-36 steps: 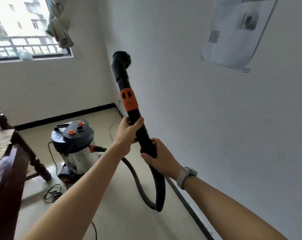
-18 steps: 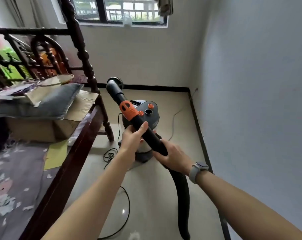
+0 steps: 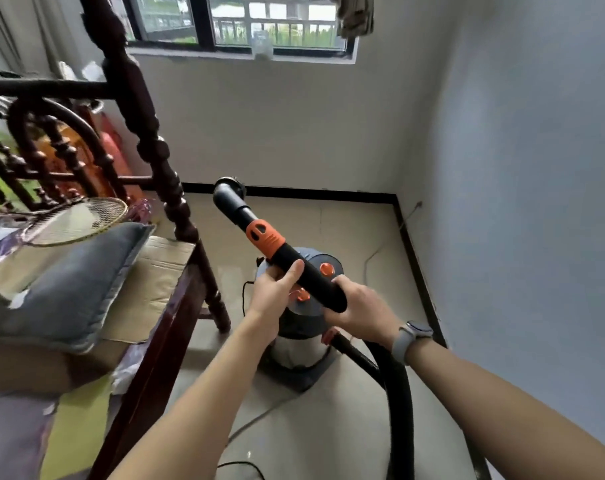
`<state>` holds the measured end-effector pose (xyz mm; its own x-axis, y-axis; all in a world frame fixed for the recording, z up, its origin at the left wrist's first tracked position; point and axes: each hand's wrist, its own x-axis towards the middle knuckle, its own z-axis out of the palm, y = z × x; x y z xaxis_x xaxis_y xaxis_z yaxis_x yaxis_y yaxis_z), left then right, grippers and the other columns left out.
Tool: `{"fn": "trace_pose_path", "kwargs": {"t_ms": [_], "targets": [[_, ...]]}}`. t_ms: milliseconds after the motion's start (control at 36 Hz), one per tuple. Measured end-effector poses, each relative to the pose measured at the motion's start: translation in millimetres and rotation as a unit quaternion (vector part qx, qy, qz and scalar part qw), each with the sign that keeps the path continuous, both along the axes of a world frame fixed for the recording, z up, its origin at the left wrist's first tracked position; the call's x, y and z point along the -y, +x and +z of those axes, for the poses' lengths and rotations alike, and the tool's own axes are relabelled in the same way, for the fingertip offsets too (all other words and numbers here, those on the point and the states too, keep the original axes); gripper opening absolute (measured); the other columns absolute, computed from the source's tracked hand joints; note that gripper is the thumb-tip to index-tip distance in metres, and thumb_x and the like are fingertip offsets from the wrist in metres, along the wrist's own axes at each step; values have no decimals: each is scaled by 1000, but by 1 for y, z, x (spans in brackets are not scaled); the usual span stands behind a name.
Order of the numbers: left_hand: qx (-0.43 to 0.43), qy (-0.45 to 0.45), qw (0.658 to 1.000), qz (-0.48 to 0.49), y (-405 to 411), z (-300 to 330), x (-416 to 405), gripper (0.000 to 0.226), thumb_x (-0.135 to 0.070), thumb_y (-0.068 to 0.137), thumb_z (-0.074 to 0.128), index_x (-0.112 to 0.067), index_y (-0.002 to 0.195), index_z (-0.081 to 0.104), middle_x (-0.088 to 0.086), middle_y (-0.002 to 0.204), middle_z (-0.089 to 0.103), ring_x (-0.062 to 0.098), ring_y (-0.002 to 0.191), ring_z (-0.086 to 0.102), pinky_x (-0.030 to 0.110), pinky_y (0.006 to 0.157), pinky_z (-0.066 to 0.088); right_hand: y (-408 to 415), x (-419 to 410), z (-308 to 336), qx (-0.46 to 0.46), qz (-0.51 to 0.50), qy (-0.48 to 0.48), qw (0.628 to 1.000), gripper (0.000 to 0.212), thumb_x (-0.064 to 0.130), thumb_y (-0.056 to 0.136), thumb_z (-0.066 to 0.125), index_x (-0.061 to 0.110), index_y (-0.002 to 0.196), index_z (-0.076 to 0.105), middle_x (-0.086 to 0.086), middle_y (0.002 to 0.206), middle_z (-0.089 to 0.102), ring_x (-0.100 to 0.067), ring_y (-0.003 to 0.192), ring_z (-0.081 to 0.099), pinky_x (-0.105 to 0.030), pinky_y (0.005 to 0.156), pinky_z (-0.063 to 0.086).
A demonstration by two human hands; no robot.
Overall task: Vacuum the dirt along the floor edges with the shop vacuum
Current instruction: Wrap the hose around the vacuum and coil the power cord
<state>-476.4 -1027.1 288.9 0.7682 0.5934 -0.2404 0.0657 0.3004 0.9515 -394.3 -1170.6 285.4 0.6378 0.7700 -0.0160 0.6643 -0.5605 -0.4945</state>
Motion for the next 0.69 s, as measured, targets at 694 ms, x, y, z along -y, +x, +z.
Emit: {"fn": "trace_pose_path", "kwargs": {"t_ms": [694], "targets": [[-541, 262, 791, -113, 197, -260, -73, 44, -48, 98, 36, -12, 111, 57, 11, 116, 63, 32, 110, 58, 36, 84, 43, 263, -88, -172, -122, -55, -74, 988, 29, 33, 89, 62, 15, 108, 51, -4, 85, 61, -33, 86, 60, -34, 62, 32]]}}
